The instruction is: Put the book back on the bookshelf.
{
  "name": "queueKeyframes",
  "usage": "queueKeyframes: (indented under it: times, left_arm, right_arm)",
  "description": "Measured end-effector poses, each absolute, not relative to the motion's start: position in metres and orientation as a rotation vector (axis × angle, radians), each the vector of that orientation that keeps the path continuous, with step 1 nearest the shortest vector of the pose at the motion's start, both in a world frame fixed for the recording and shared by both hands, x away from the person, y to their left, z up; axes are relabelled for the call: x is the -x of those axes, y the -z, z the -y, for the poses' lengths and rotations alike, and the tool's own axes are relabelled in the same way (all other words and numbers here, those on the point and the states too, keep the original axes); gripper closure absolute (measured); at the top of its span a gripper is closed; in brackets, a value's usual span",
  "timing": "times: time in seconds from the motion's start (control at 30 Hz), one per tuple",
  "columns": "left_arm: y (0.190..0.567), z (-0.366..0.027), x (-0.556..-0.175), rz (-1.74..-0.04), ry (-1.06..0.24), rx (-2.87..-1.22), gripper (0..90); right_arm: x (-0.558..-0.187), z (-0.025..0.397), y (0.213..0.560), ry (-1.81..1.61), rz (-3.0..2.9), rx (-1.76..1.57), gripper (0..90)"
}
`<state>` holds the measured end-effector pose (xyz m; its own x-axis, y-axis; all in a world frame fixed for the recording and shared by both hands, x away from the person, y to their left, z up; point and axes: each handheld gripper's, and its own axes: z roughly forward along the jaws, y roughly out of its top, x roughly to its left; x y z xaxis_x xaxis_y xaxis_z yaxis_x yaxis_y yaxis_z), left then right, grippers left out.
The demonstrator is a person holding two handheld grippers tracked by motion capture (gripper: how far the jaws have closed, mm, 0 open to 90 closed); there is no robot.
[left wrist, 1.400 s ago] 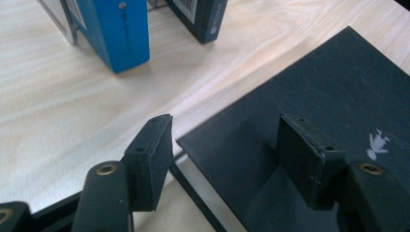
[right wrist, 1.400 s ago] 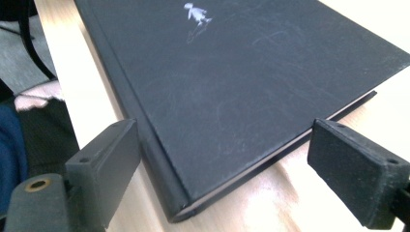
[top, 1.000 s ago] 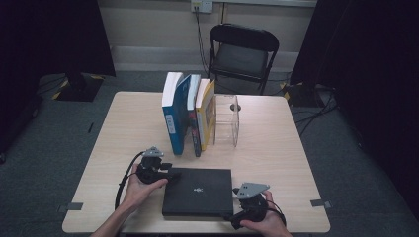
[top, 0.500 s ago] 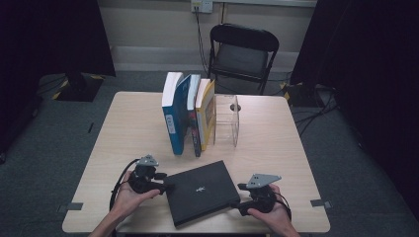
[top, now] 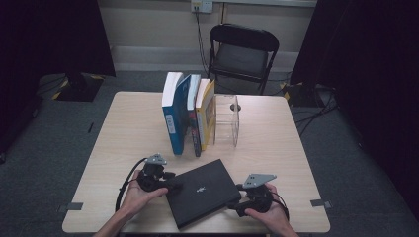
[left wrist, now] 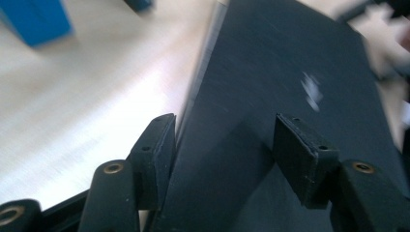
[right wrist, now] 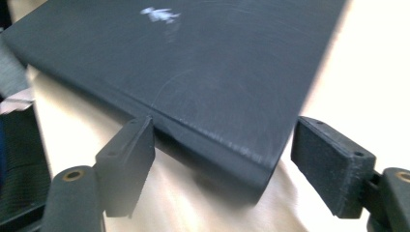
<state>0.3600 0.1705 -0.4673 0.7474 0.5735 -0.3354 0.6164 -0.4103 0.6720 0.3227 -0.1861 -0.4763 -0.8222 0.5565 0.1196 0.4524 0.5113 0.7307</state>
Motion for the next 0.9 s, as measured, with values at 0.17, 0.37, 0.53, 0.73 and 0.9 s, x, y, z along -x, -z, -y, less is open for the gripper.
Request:
queueKeyframes:
  times: [0.17,0.37,0.53,0.73,0.9]
  left_arm:
    - [0.469,-0.168,-0.350,-0.858,0.179,-2.136,40.9]
    - [0.469,-0.162,-0.352,-0.863,0.155,-2.123,40.8]
    - [0.471,-0.161,-0.354,-0.862,0.151,-2.112,40.8]
    - [0.468,-0.161,-0.350,-0.870,0.118,-2.125,40.4]
    - [0.454,-0.175,-0.338,-0.837,0.079,-2.122,39.8]
  right_arm:
    - [-0.334,0.194,0.474,-1.185,-2.484,-1.010,26.8]
    - [-0.338,0.194,0.475,-1.175,-2.455,-1.024,23.8]
    - [-0.336,0.194,0.474,-1.184,-2.459,-1.004,25.7]
    - [-0.335,0.188,0.476,-1.201,-2.506,-0.958,18.4]
    - [-0.336,0.187,0.477,-1.206,-2.511,-0.952,17.1]
